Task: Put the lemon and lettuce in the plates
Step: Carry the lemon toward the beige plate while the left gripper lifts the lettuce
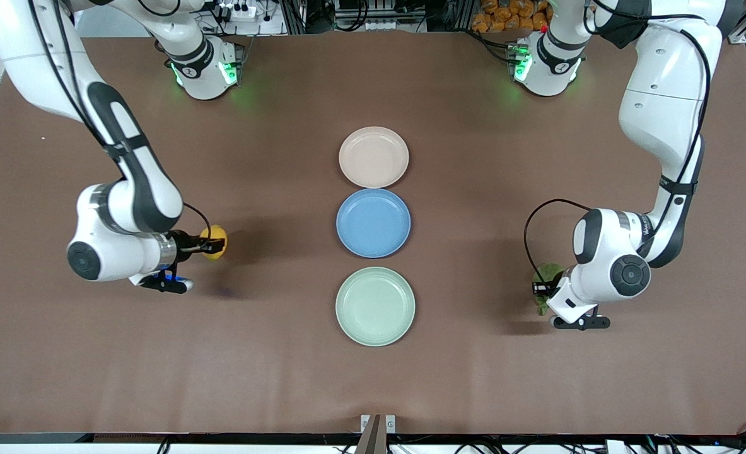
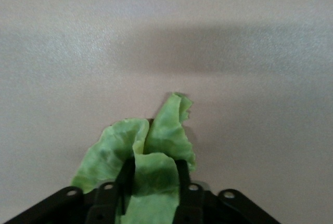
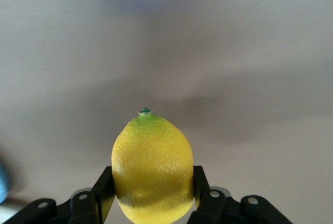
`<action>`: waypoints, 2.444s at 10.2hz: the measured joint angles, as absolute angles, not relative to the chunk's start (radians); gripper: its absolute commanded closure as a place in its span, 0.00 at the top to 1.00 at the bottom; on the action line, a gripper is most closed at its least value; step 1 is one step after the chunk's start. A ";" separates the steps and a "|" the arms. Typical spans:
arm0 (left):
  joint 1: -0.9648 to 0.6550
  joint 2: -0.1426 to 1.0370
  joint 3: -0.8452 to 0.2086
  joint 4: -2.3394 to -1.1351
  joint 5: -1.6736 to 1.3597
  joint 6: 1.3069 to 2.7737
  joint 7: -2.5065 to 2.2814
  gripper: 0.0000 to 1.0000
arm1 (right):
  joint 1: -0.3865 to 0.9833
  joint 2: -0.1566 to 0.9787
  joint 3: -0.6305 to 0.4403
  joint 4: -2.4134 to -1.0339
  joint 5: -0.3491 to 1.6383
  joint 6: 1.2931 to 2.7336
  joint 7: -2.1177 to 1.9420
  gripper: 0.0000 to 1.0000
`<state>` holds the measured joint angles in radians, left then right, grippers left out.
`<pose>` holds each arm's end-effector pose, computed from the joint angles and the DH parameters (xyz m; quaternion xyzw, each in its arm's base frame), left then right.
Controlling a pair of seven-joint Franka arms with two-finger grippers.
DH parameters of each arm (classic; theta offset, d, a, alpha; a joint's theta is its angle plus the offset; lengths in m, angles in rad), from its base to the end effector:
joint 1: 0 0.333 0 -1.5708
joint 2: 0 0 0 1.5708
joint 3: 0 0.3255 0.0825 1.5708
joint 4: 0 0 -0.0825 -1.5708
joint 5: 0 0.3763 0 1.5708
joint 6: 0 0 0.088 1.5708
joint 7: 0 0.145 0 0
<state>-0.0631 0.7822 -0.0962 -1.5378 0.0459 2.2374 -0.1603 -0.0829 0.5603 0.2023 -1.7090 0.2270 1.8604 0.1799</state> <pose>0.6887 -0.1001 0.1600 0.9991 -0.0018 -0.0416 0.0105 0.6044 0.0911 0.2293 -0.9641 0.0865 0.2184 0.1237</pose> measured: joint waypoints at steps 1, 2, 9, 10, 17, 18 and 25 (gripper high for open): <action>-0.063 0.780 -0.095 -1.528 0.046 2.238 -0.160 0.00 | -0.082 0.540 0.208 -1.688 0.272 1.807 0.180 0.00; -0.063 0.778 -0.095 -1.516 0.047 2.238 -0.159 0.00 | -0.081 0.522 0.221 -1.681 0.298 1.781 0.191 0.00; -0.078 0.703 -0.142 -1.493 0.049 2.237 -0.155 0.00 | 0.176 0.515 0.299 -1.686 0.420 1.842 0.543 0.00; -0.082 0.700 -0.171 -1.492 0.049 2.239 -0.156 0.00 | 0.217 0.513 0.299 -1.686 0.423 1.849 0.587 0.00; -0.132 0.701 -0.266 -1.477 0.049 2.384 -0.256 0.00 | 0.429 0.497 0.301 -1.729 0.426 1.912 0.844 0.00; -0.149 0.704 -0.267 -1.478 0.049 2.410 -0.290 0.00 | 0.465 0.497 0.301 -1.735 0.414 1.930 0.881 0.00; -0.232 0.760 -0.268 -1.479 0.009 2.647 -0.431 0.00 | 0.562 0.542 0.297 -1.828 0.375 2.145 0.938 0.00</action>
